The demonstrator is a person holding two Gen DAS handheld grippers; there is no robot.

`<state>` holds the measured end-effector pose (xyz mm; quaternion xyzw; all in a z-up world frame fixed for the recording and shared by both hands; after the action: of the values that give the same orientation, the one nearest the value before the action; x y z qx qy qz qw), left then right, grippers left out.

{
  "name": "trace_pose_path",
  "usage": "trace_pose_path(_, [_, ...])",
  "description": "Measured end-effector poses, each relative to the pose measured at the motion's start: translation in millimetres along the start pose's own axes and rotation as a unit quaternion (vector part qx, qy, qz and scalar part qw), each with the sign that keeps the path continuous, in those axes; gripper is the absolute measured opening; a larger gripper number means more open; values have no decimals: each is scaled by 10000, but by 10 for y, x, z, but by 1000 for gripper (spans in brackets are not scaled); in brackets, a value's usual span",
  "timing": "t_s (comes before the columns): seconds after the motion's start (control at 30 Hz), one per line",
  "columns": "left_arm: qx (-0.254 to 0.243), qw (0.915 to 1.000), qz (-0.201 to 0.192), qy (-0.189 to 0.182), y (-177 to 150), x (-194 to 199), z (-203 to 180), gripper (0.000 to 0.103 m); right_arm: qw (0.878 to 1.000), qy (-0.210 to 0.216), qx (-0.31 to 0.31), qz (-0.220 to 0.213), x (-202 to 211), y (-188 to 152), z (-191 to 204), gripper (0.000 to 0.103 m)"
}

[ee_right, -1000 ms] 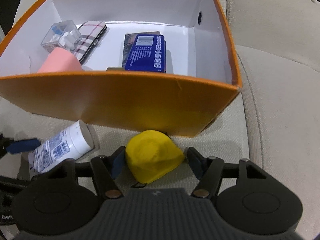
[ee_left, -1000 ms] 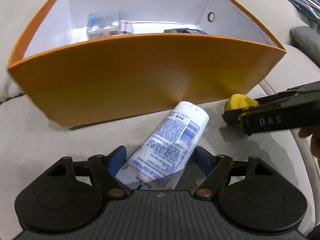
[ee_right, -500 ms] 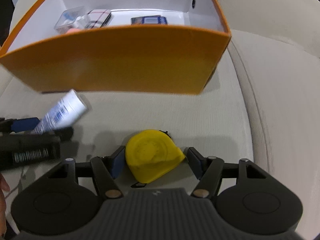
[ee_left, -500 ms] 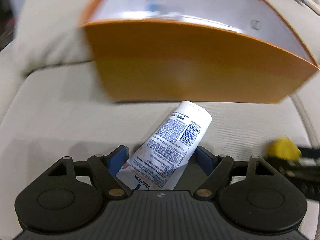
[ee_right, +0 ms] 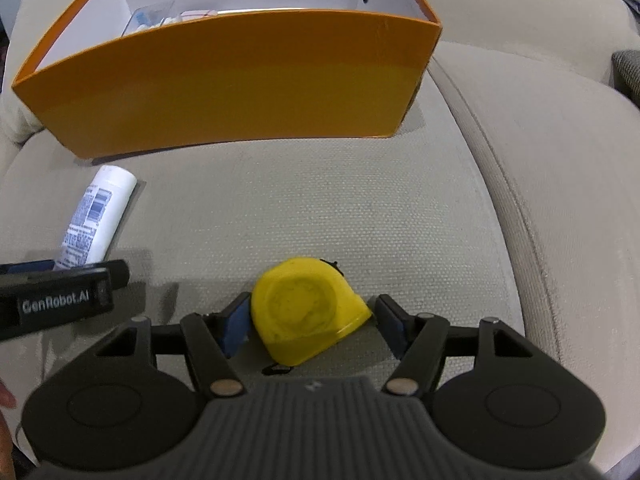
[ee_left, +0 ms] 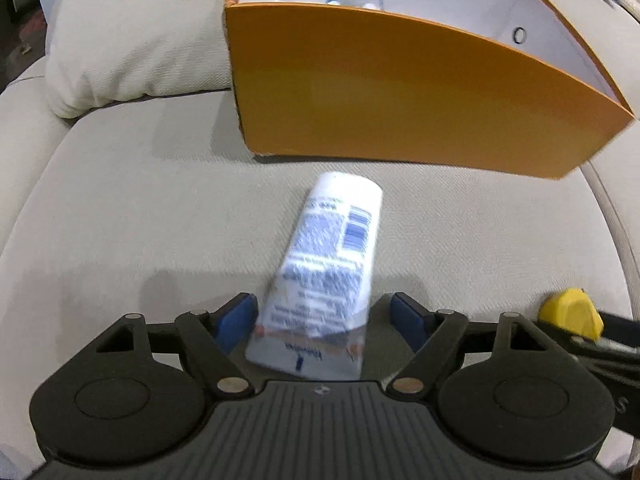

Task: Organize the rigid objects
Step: 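Grasp the white tube with the left tool while the right tool grasps the yellow tape measure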

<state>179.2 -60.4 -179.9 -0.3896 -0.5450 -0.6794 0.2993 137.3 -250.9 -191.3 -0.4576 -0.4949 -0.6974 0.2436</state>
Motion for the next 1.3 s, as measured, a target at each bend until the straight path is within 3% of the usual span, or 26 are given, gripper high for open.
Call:
trace_pose_path(0.17, [-332,9994,61,63,47,-94,-1,103,10000,-36,37,-17,-36,-16,-5,74])
trace_pose_path(0.33, [-124,9999,-6,49,-12,-143,63,103,9999,-59,60,-151,-49,-38,20,75])
trace_pose_path(0.73, [-193,9998,-37,71,-22,-56,20,103,9998,-66,69,-162,-14,-79,34,74])
trace_pose_path(1.03, [-354,9993,-80,7,-17,35,-78,84,9999,-60,78,-117,-12,-78,40,73])
trace_pose_path(1.3, [-424,9991,-69,-11,-6,47,-111,74,9998,-16,157,-77,1,-65,36,67])
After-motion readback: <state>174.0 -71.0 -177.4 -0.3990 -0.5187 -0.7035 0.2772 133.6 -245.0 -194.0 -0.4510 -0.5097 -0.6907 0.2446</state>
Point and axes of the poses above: each gripper's, at about its wrist camera, not at the fingertips, and x roughly against the way its jaws point, z to its left, y to its top, the point moved 9 cm from there along -x, roughly the way its jaws point, and after that the axes turned 9 degrees about -x, right-handed, at the moved point
